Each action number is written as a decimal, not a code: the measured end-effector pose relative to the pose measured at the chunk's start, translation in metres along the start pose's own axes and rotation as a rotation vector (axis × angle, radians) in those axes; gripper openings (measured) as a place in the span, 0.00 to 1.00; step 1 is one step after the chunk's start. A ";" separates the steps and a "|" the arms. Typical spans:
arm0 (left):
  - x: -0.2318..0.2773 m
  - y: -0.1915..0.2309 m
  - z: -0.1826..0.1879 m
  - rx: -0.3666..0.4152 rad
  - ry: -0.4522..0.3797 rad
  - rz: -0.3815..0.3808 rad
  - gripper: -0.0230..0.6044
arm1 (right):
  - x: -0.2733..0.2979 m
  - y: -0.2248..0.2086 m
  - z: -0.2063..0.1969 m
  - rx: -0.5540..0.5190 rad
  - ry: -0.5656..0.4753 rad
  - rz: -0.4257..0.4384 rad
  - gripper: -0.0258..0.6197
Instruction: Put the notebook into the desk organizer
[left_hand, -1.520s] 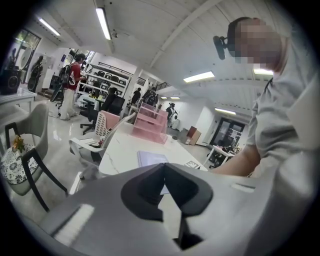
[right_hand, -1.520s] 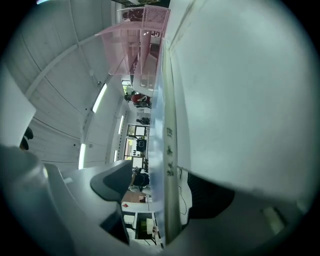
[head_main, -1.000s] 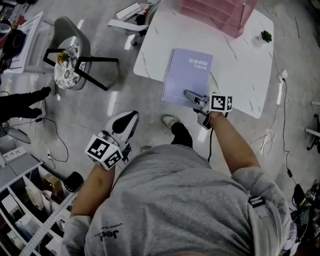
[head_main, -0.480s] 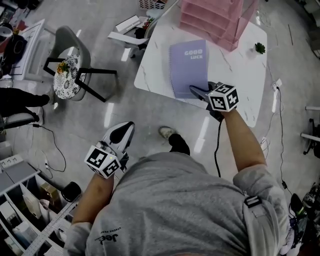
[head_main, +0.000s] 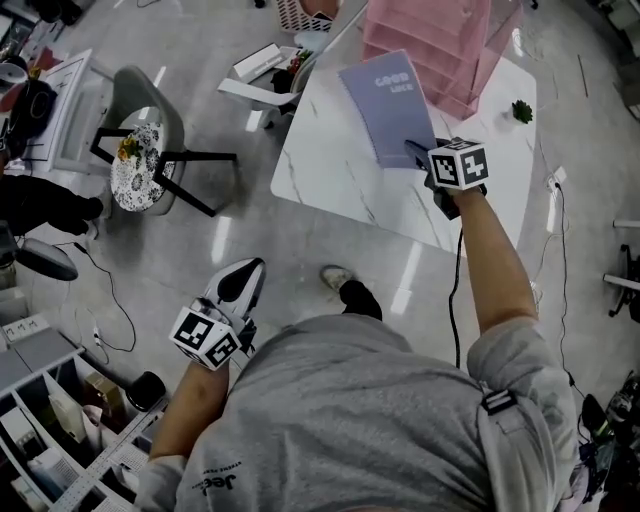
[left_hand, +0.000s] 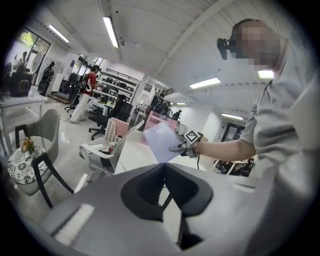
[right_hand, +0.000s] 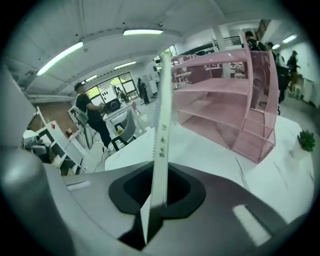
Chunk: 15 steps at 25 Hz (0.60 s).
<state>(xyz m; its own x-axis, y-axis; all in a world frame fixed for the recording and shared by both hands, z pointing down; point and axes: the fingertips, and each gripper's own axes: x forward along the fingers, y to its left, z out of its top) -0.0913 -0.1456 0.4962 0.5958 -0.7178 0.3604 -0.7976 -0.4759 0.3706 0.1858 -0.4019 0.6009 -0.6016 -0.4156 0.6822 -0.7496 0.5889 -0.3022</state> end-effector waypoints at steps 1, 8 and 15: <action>0.001 0.001 0.001 0.000 -0.003 0.003 0.13 | 0.002 -0.006 0.001 0.056 -0.001 0.009 0.09; 0.006 0.007 0.008 -0.018 -0.006 0.032 0.13 | 0.017 -0.008 -0.012 0.475 -0.007 0.284 0.09; 0.020 -0.001 0.007 -0.025 0.014 0.019 0.13 | 0.030 -0.003 -0.014 0.619 -0.025 0.415 0.09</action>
<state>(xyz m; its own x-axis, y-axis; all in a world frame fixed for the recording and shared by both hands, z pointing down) -0.0793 -0.1625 0.4969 0.5821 -0.7192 0.3794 -0.8061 -0.4493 0.3851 0.1734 -0.4066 0.6316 -0.8695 -0.2640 0.4175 -0.4737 0.2062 -0.8562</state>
